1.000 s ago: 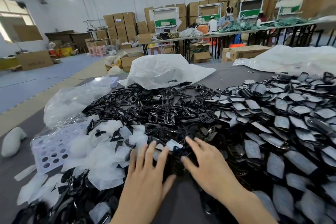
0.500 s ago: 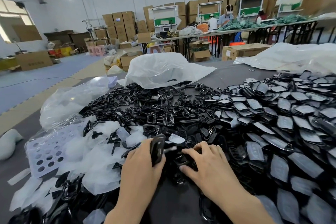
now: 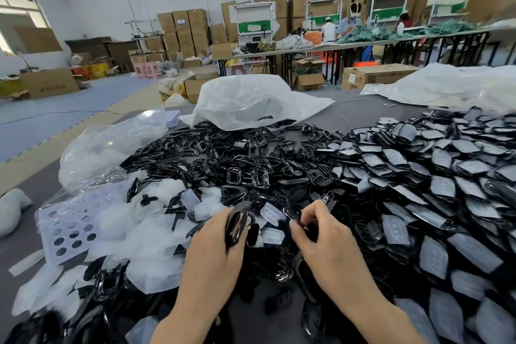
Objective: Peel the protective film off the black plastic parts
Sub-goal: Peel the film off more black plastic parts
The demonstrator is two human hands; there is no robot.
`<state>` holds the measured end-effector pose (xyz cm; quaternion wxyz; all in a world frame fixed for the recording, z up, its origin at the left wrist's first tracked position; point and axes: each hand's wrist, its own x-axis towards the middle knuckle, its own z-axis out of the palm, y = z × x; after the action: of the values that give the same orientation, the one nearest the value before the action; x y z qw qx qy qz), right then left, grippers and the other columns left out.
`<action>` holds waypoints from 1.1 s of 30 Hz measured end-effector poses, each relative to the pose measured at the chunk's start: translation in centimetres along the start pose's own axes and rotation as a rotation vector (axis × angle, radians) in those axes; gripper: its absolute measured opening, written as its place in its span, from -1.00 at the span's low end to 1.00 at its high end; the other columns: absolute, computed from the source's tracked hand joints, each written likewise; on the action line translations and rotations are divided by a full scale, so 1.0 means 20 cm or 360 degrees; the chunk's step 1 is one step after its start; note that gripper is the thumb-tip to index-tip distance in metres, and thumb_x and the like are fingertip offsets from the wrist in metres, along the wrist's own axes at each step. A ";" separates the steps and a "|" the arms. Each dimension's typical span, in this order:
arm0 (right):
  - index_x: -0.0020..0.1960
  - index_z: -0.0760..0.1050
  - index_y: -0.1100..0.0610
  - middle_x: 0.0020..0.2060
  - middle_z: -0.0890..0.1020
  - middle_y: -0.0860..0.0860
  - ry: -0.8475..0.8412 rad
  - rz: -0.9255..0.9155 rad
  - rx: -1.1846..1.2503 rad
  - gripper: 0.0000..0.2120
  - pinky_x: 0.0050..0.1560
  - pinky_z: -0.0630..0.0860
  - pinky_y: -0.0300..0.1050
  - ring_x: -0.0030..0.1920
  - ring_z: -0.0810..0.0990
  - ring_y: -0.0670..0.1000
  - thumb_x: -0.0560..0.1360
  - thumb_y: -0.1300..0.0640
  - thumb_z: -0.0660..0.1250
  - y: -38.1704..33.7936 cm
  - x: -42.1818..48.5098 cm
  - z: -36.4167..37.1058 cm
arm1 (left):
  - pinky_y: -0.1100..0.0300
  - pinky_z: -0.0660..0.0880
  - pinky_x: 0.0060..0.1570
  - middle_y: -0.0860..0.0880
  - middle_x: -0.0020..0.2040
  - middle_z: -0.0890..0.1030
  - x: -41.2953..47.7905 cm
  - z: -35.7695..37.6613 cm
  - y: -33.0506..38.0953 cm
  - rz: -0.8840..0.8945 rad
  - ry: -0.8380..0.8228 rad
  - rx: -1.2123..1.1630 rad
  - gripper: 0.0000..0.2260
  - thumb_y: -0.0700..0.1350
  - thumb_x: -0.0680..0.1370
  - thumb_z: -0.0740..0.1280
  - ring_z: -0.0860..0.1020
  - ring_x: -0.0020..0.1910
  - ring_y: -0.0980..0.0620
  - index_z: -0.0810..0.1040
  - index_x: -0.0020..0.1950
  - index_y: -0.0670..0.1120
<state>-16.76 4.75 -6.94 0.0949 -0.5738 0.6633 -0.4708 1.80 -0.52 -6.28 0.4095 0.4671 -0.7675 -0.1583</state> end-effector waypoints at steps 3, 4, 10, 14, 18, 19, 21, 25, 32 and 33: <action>-0.18 0.32 -0.17 -0.36 0.59 -0.08 -0.0019 0.0268 0.0460 -0.77 -0.32 0.46 -0.19 -0.36 0.54 -0.02 0.57 -0.10 0.34 -0.01 0.02 -0.03 | 0.44 0.39 -0.18 0.34 -0.07 0.58 0.01 -0.01 0.01 -0.0069 0.0040 -0.0128 -0.78 0.04 0.59 0.26 0.54 -0.13 0.28 0.43 0.18 0.33; -0.19 0.32 -0.16 -0.41 0.54 -0.07 -0.0072 0.0343 0.0575 -0.76 -0.37 0.45 -0.18 -0.39 0.49 0.00 0.58 -0.08 0.35 -0.01 0.03 -0.03 | 0.43 0.40 -0.24 0.32 -0.11 0.58 0.02 -0.01 0.01 -0.0083 0.0063 -0.0177 -0.75 0.02 0.59 0.28 0.54 -0.20 0.25 0.41 0.20 0.34; -0.07 0.51 -0.16 -0.30 0.59 -0.09 -0.0117 0.0494 0.0909 -0.85 -0.29 0.48 -0.40 -0.37 0.53 -0.20 0.48 -0.17 0.44 -0.01 0.05 -0.04 | 0.44 0.36 -0.42 0.22 -0.25 0.61 0.05 -0.05 0.03 -0.0131 0.0161 -0.0310 -0.84 0.04 0.63 0.28 0.48 -0.43 0.18 0.44 0.13 0.32; -0.05 0.57 -0.23 -0.36 0.61 -0.10 -0.0192 0.0507 0.1058 -0.91 -0.04 0.56 -0.09 -0.27 0.58 -0.12 0.51 -0.20 0.38 0.00 0.04 -0.04 | 0.56 0.36 -0.04 0.39 0.00 0.59 0.07 -0.08 0.03 -0.0211 0.0149 -0.0366 -0.80 0.02 0.64 0.24 0.51 0.03 0.43 0.44 0.12 0.36; -0.05 0.62 -0.18 -0.31 0.63 -0.12 -0.0226 0.0458 0.1066 -0.74 -0.19 0.55 -0.26 -0.29 0.58 -0.12 0.59 0.20 0.36 0.01 0.05 -0.03 | 0.58 0.32 -0.04 0.19 0.06 0.52 0.07 -0.08 0.02 -0.0154 0.0043 -0.0233 -0.61 -0.23 0.61 0.30 0.47 0.03 0.42 0.43 0.28 0.22; -0.05 0.62 -0.16 -0.29 0.64 -0.12 -0.0223 0.0457 0.1060 -0.73 -0.21 0.55 -0.27 -0.29 0.59 -0.13 0.58 0.23 0.37 0.01 0.05 -0.03 | 0.56 0.34 -0.05 0.17 0.04 0.53 0.06 -0.08 0.02 -0.0112 0.0026 -0.0186 -0.61 -0.26 0.59 0.32 0.49 0.01 0.38 0.44 0.26 0.19; -0.06 0.61 -0.15 -0.25 0.67 -0.11 -0.0195 0.0449 0.1107 -0.73 -0.23 0.54 -0.30 -0.28 0.61 -0.15 0.56 0.25 0.40 0.00 0.05 -0.04 | 0.48 0.39 -0.06 0.16 -0.02 0.58 0.05 -0.06 0.03 -0.0010 0.0012 -0.0114 -0.71 -0.21 0.58 0.35 0.54 -0.04 0.31 0.49 0.14 0.18; 0.14 0.56 -0.08 -0.11 0.75 -0.03 -0.0144 0.0490 0.1206 -0.74 -0.17 0.56 -0.31 -0.18 0.67 -0.12 0.60 0.26 0.35 0.00 0.05 -0.04 | 0.45 0.37 -0.19 0.36 -0.21 0.55 0.03 -0.05 0.04 0.0115 -0.0001 0.0095 -0.88 0.00 0.61 0.29 0.49 -0.23 0.33 0.54 0.10 0.19; 0.16 0.59 -0.02 -0.16 0.75 0.01 -0.0027 0.0577 0.1313 -0.77 -0.13 0.57 -0.23 -0.14 0.70 -0.07 0.66 0.23 0.24 0.01 0.07 -0.02 | 0.36 0.52 -0.16 0.06 -0.17 0.70 0.02 -0.02 0.12 -0.0246 -0.0028 -0.0792 -0.87 -0.13 0.65 0.25 0.63 -0.22 0.12 0.56 0.07 0.07; 0.09 0.66 0.02 -0.23 0.73 0.01 0.0012 0.0609 0.1423 -0.77 -0.14 0.58 -0.23 -0.17 0.69 -0.05 0.65 0.24 0.26 0.01 0.08 -0.03 | 0.34 0.53 -0.16 0.03 -0.16 0.71 0.02 -0.02 0.13 -0.0296 -0.0070 -0.0890 -0.90 -0.15 0.66 0.26 0.64 -0.22 0.09 0.55 0.08 0.02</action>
<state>-17.76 3.69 -6.19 0.4146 -0.3429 0.4899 -0.6860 0.53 0.52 -4.20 0.4895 0.4009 -0.6566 -0.4106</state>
